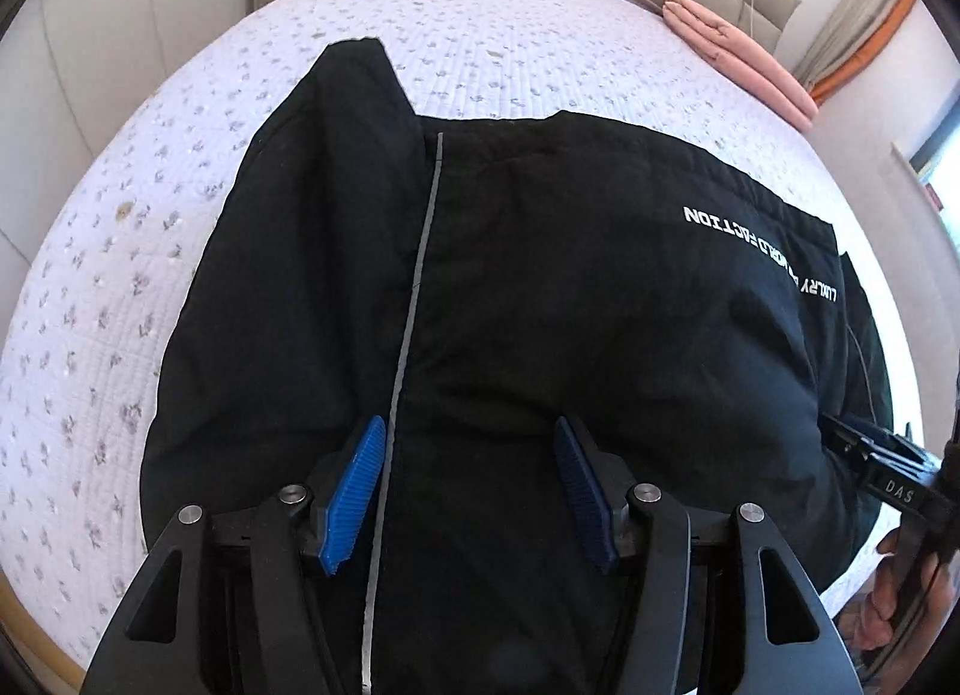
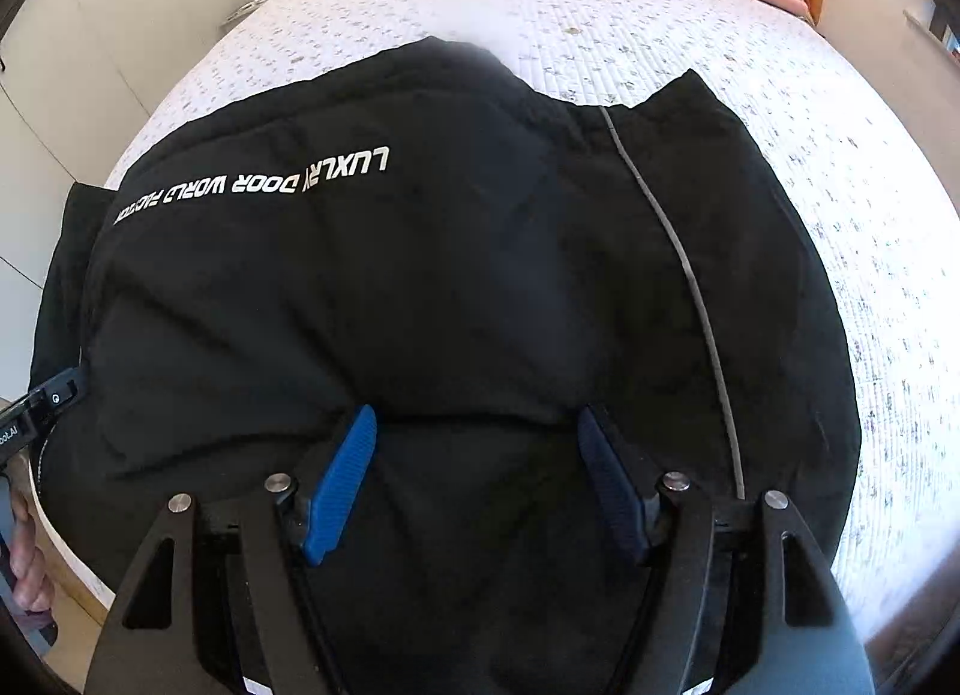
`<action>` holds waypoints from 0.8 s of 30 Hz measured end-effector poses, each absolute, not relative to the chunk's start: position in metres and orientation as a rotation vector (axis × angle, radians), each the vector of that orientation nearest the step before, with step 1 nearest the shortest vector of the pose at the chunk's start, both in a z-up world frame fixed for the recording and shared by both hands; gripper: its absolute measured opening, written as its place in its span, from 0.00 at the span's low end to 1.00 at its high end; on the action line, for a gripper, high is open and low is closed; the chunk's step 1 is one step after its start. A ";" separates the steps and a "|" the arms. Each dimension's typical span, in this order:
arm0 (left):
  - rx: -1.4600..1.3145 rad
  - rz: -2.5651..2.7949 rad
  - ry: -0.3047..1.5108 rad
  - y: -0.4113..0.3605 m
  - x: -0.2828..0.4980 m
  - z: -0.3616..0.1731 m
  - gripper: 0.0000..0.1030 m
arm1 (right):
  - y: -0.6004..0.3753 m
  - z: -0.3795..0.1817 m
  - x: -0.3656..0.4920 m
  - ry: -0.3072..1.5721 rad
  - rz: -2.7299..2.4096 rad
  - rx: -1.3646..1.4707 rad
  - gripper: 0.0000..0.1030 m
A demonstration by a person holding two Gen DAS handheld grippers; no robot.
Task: Fold large clothes
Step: 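Lay the folded jacket down on the bed and open both tools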
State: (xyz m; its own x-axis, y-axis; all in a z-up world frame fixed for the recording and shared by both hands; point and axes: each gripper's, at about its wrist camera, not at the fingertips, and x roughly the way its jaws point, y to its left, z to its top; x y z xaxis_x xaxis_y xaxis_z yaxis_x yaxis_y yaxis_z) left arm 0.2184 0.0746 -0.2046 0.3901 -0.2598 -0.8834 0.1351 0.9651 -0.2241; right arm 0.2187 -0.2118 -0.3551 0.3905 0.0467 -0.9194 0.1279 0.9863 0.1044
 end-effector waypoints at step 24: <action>-0.011 -0.275 0.951 0.069 0.089 -0.057 0.60 | -0.212 -0.193 0.101 0.970 -0.158 0.186 0.91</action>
State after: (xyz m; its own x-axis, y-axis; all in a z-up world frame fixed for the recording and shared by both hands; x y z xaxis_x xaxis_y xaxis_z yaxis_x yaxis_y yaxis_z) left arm 0.0892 0.0690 -0.0573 0.5488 -0.2376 -0.8015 0.2275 0.9650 -0.1302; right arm 0.1012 -0.2119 -0.1932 0.5563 -0.0502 -0.8294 0.2159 0.9726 0.0860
